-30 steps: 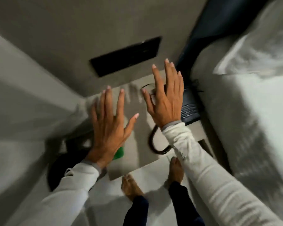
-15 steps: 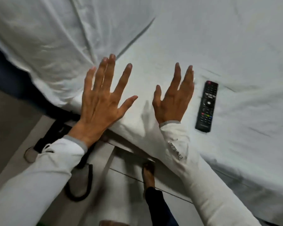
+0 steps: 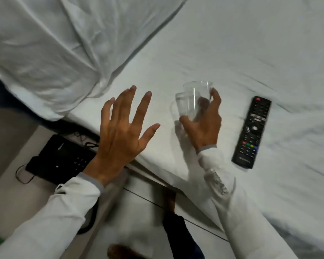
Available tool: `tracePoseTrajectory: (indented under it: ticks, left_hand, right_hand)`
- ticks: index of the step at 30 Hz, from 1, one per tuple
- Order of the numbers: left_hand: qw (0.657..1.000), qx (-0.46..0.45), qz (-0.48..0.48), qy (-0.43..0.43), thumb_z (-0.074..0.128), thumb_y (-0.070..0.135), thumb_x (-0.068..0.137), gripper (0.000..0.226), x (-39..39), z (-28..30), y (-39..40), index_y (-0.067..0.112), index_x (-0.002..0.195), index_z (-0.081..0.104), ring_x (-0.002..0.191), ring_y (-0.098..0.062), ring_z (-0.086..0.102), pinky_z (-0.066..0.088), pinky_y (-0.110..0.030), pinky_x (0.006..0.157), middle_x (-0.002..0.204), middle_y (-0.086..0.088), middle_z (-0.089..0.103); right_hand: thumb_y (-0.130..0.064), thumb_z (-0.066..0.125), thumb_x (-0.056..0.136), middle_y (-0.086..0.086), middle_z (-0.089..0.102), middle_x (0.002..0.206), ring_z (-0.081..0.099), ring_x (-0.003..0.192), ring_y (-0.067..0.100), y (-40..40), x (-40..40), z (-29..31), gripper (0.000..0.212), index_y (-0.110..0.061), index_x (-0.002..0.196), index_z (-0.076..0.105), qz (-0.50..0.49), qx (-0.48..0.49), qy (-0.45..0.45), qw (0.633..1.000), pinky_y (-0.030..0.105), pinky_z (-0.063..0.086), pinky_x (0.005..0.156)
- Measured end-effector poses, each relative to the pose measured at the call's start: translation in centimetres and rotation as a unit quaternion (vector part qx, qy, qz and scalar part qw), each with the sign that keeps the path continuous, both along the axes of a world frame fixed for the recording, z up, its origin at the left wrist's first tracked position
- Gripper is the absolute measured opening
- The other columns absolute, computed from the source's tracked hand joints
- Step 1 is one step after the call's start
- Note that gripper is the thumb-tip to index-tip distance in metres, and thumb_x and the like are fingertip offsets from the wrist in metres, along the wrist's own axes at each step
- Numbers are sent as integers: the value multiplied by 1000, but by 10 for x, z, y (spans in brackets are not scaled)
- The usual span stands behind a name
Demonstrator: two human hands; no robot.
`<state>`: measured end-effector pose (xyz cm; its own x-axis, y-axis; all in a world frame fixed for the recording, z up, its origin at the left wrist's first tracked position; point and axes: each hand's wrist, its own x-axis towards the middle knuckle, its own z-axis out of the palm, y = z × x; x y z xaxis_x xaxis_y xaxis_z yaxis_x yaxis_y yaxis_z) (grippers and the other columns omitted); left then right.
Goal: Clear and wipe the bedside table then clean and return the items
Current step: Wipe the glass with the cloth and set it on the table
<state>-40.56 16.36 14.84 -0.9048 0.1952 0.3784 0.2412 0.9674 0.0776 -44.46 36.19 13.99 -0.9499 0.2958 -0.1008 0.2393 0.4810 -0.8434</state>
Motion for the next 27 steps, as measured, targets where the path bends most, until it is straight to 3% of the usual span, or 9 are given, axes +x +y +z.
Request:
tracePoseTrajectory:
  ticks: [4,7,10,13,17,20,24,25,27]
  left_hand:
    - [995,58,79,4,47,45,102,56,50,-12,-52,7,143,52,122,-42,57,42,-54,98,141,-24,54]
    - [980,56,184,-45,44,44,103,55,119,-32,-110,8,144,50,121,-42,57,43,-53,96,142,-22,54]
    - [953,36,284,-97,45,46,103,56,203,-51,-177,8,144,49,116,-43,59,45,-50,92,140,-23,55]
    - [911,5,388,-138,44,47,104,54,288,-74,-239,8,141,50,110,-42,59,45,-48,87,135,-23,57]
    - [821,60,529,-204,36,47,104,55,372,-107,-276,8,142,44,112,-45,57,49,-51,89,135,-26,53]
    - [718,199,623,-237,48,41,97,66,419,-135,-277,2,149,37,118,-50,52,46,-54,96,136,-33,49]
    - [521,485,661,-237,66,48,87,58,430,-153,-273,-1,118,66,102,-45,68,55,-47,86,106,-30,72]
    - [500,509,663,-225,71,46,85,52,429,-155,-271,0,109,70,99,-42,70,56,-45,84,101,-26,74]
    - [508,490,678,-206,79,35,83,39,424,-155,-267,3,103,73,96,-38,72,56,-40,80,98,-22,77]
  right_hand:
    - [0,77,69,10,62,126,70,96,23,-50,27,21,88,-21,145,35,64,-269,8,961,34,60,79]
    - [-18,80,75,14,65,124,69,88,29,-110,56,21,66,-20,133,50,108,-515,-132,840,36,57,67]
    - [-50,60,86,21,62,128,68,85,26,-172,92,-2,54,-24,132,52,139,-616,-298,716,33,56,71]
    - [-52,44,93,28,59,134,68,92,28,-237,134,-31,51,-26,136,49,216,-583,-399,674,35,56,76]
    - [-44,85,69,24,61,133,68,106,36,-301,179,-69,85,-23,142,46,296,-499,-503,640,46,58,88]
    - [-35,95,57,23,60,136,61,120,39,-341,208,-95,111,-6,148,40,351,-420,-541,639,57,47,106]
    - [-30,98,52,12,68,116,71,98,25,-363,215,-116,90,-3,129,61,415,-335,-578,618,45,55,93]
    - [-32,98,51,11,68,114,71,97,24,-366,214,-119,87,-6,126,64,428,-312,-587,612,44,54,93]
    - [-39,97,49,10,69,113,70,99,26,-369,212,-122,85,-10,123,67,451,-264,-598,607,44,52,96]
